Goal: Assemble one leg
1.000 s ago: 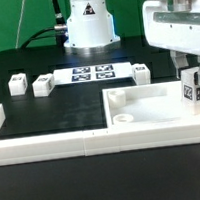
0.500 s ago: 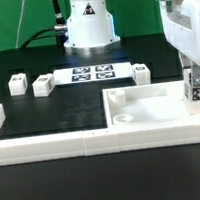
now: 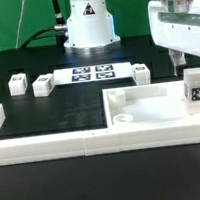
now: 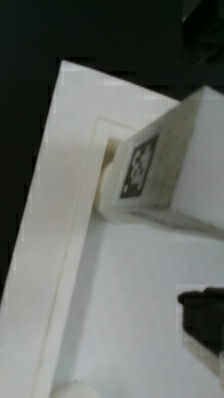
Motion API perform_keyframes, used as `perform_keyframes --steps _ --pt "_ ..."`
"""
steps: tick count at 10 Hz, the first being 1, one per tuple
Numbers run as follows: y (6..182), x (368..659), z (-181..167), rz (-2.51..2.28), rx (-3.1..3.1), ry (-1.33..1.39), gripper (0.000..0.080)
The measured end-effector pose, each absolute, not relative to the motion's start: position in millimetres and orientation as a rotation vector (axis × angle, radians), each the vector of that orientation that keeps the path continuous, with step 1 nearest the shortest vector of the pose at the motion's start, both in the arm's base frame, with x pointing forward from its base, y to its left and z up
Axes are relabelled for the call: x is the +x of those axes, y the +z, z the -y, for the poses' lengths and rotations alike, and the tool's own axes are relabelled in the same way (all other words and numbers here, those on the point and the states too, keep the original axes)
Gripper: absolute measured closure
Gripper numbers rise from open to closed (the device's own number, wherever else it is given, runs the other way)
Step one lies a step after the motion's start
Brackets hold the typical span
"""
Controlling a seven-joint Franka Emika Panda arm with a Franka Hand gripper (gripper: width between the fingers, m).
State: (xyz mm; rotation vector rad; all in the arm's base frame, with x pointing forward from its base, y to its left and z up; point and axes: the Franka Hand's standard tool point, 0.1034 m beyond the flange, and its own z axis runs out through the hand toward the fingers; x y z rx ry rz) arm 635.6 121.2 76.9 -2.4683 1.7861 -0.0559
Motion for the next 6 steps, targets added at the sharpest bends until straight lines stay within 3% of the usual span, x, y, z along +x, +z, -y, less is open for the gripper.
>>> perform_keyframes --steps 6 --pt "74.7 634.1 -124.8 -0.836 -2.971 -0.108 0.0150"
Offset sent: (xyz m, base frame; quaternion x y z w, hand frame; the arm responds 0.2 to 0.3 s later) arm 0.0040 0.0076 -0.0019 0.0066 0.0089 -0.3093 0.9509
